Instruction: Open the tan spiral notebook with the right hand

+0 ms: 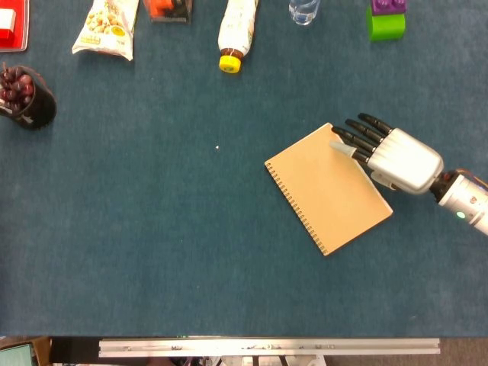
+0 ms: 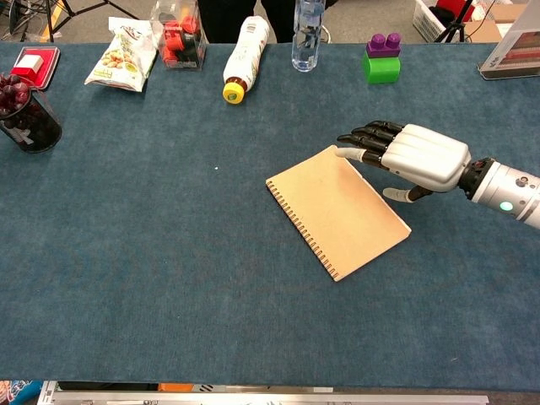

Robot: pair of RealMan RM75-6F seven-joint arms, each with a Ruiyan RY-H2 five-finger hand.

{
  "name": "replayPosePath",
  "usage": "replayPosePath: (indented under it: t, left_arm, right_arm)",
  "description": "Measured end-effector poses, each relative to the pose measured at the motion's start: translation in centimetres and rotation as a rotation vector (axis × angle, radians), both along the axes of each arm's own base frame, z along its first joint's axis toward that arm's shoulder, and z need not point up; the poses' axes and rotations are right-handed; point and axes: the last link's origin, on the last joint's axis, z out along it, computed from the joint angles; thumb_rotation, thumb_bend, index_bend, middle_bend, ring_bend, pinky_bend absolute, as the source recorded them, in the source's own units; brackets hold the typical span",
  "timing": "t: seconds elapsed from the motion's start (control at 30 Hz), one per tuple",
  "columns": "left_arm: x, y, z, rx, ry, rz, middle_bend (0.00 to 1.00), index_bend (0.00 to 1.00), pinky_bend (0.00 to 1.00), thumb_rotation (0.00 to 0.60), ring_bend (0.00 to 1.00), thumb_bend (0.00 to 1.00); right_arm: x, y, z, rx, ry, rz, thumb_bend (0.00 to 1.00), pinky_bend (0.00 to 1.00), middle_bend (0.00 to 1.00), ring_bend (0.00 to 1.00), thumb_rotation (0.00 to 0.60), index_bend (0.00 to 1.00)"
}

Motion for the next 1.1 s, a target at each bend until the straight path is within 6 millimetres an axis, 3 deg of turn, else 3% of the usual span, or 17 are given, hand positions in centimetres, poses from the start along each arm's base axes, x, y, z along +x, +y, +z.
replayPosePath:
  t: [1.1]
  left_arm:
    - [0.30, 0.25, 0.79, 0.031, 0.008, -0.002, 0.12, 0.39, 0.29, 0.600, 0.15, 0.07]
  right_arm:
    - [-0.74, 0.65, -0.48, 0.015, 0.009, -0.027, 0.28, 0.10, 0.00, 0.00, 0.600, 0.02]
